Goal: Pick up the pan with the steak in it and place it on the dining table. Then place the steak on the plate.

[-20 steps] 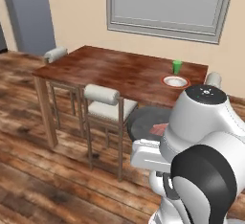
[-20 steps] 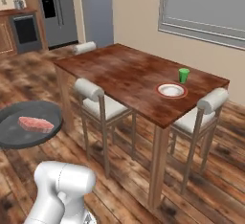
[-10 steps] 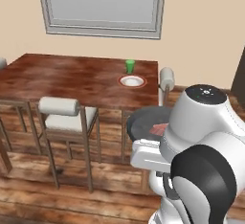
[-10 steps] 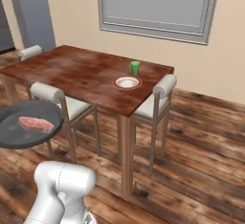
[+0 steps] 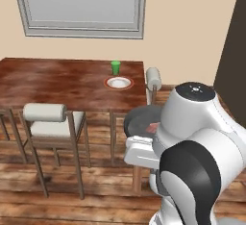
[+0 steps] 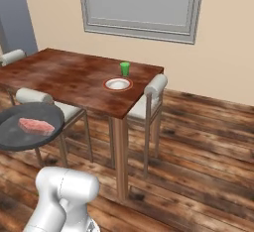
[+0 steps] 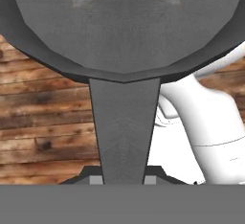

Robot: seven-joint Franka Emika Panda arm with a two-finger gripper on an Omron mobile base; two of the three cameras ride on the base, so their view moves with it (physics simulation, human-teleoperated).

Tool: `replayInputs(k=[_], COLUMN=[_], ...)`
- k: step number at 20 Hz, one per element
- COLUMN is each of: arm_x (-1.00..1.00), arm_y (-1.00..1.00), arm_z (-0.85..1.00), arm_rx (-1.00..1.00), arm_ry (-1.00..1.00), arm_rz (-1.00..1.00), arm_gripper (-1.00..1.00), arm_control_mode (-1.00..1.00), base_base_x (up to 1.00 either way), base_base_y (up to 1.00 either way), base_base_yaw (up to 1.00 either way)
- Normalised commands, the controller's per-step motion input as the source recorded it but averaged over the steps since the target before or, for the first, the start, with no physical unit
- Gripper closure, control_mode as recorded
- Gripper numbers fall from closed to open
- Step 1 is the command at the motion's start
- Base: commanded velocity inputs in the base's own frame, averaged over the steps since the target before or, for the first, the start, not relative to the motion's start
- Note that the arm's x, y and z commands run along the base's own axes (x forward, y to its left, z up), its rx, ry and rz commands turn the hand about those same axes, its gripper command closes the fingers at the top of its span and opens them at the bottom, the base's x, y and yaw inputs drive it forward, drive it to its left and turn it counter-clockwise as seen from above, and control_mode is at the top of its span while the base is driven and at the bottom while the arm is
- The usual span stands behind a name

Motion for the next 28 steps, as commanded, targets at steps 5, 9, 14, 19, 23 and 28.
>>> replayInputs(k=[5, 9, 14, 19, 23, 28], arm_x=[0.00, 0.00, 0.00, 0.00, 0.00, 0.00], arm_y=[0.00, 0.00, 0.00, 0.00, 0.00, 0.00], arm_z=[0.00, 0.00, 0.00, 0.00, 0.00, 0.00], arm_rx=[0.00, 0.00, 0.00, 0.00, 0.00, 0.00], arm_ry=[0.00, 0.00, 0.00, 0.00, 0.00, 0.00], arm_rz=[0.00, 0.00, 0.00, 0.00, 0.00, 0.00], arm_gripper=[1.00, 1.00, 1.00, 1.00, 1.00, 1.00], arm_control_mode=[1.00, 1.00, 1.00, 1.00, 1.00, 1.00], base_base_x=[0.08, 0.10, 0.04, 0.01, 0.13, 0.61], base_base_y=[0.74, 0.92, 0.80, 0.27, 0.01, 0.15], base_base_yaw=[-0.11, -0.17, -0.18, -0.09, 0.00, -0.03])
